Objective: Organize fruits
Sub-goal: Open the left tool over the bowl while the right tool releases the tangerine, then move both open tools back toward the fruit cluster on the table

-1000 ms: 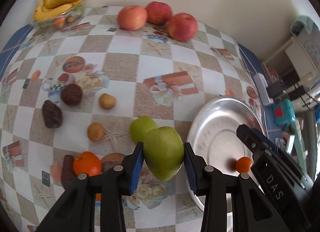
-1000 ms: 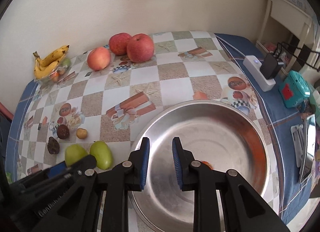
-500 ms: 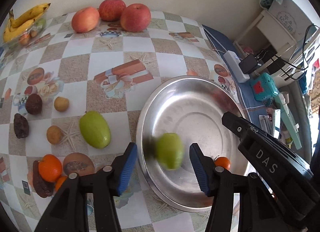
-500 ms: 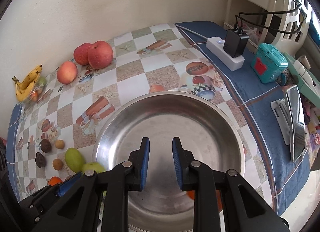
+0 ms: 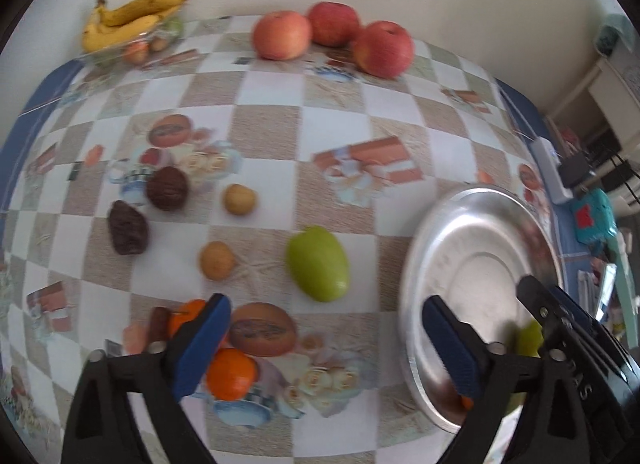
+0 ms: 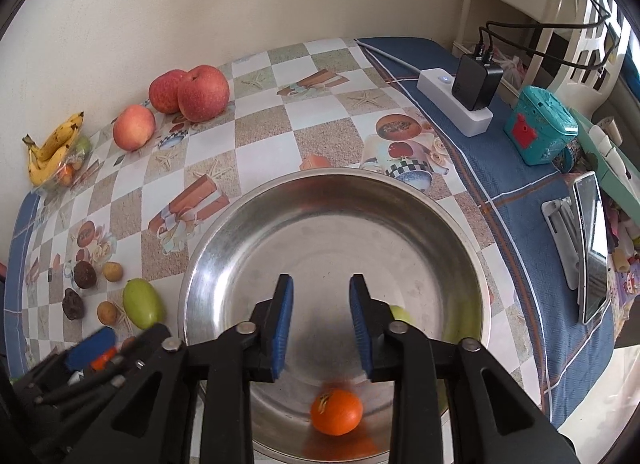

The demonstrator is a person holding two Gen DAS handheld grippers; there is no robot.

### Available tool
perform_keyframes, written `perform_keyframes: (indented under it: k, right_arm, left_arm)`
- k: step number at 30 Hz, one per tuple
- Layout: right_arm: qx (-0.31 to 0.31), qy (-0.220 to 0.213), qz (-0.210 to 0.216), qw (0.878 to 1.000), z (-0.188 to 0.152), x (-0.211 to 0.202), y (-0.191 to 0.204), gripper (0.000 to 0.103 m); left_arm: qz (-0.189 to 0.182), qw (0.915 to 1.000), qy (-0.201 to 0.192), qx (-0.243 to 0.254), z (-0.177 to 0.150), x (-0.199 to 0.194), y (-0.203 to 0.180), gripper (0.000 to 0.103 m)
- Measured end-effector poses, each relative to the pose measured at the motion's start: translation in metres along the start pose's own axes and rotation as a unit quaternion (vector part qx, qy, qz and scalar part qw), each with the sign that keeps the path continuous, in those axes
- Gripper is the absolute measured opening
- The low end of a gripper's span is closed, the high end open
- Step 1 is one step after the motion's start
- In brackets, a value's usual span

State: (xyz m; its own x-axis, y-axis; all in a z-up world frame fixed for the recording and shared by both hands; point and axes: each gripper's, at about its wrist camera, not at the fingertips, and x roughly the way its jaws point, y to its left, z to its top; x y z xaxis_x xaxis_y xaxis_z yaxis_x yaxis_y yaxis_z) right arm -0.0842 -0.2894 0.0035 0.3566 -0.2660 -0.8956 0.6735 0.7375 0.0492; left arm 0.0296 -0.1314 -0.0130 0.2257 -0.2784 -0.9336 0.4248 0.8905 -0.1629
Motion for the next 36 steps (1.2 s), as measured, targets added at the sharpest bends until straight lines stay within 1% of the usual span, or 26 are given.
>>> perform_keyframes:
  k: [1, 6, 8, 11, 12, 14, 16, 18, 20, 24, 25, 30, 34, 36]
  right_arm:
    - [-0.006, 0.000, -0.002, 1.000, -0.001, 0.000, 0.003, 0.040]
    - [-0.051, 0.004, 0.002, 0.999, -0.008, 0.000, 0.024, 0.045]
    - [-0.063, 0.005, 0.006, 0.998, -0.011, 0.000, 0.033, 0.053]
    - [-0.082, 0.005, 0.015, 0.996, -0.015, -0.002, 0.046, 0.059]
    - [-0.091, 0.004, 0.014, 0.996, -0.017, -0.002, 0.051, 0.061]
    - [-0.106, 0.001, 0.017, 0.994, -0.020, -0.003, 0.059, 0.071]
    - [-0.115, -0.001, 0.026, 0.993, -0.022, -0.004, 0.066, 0.078]
    - [-0.121, -0.009, 0.033, 0.992, -0.023, -0.007, 0.072, 0.080]
    - [-0.132, -0.019, 0.035, 0.990, -0.025, -0.010, 0.078, 0.087]
    - [-0.146, -0.040, 0.053, 0.987, -0.028, -0.016, 0.088, 0.092]
    - [-0.147, -0.044, 0.059, 0.986, -0.028, -0.017, 0.090, 0.097]
    - [-0.176, -0.057, 0.071, 0.980, -0.033, -0.021, 0.106, 0.097]
    - [-0.196, -0.043, 0.111, 0.973, -0.039, -0.019, 0.123, 0.097]
    - [-0.204, -0.033, 0.130, 0.970, -0.043, -0.017, 0.131, 0.097]
  left_arm:
    - [0.012, 0.9999, -0.003, -0.008, 0.000, -0.001, 0.006, 0.102]
    - [0.073, 0.9958, -0.027, -0.048, 0.000, -0.013, 0.046, 0.103]
    - [0.088, 0.9931, -0.038, -0.067, 0.001, -0.019, 0.063, 0.103]
    - [0.116, 0.9876, -0.053, -0.091, 0.002, -0.029, 0.089, 0.103]
    - [0.124, 0.9861, -0.056, -0.095, 0.002, -0.031, 0.094, 0.103]
    - [0.137, 0.9835, -0.059, -0.101, 0.001, -0.035, 0.107, 0.103]
    - [0.146, 0.9824, -0.056, -0.102, 0.000, -0.036, 0.116, 0.103]
    - [0.153, 0.9814, -0.055, -0.101, 0.000, -0.037, 0.123, 0.103]
    - [0.154, 0.9808, -0.055, -0.106, -0.001, -0.038, 0.131, 0.103]
    - [0.143, 0.9810, -0.059, -0.117, -0.003, -0.042, 0.138, 0.103]
    - [0.142, 0.9810, -0.060, -0.118, -0.003, -0.042, 0.139, 0.103]
    - [0.128, 0.9820, -0.065, -0.122, -0.004, -0.044, 0.143, 0.103]
    - [0.105, 0.9838, -0.066, -0.129, -0.005, -0.042, 0.148, 0.103]
    - [0.095, 0.9855, -0.055, -0.130, -0.006, -0.036, 0.151, 0.103]
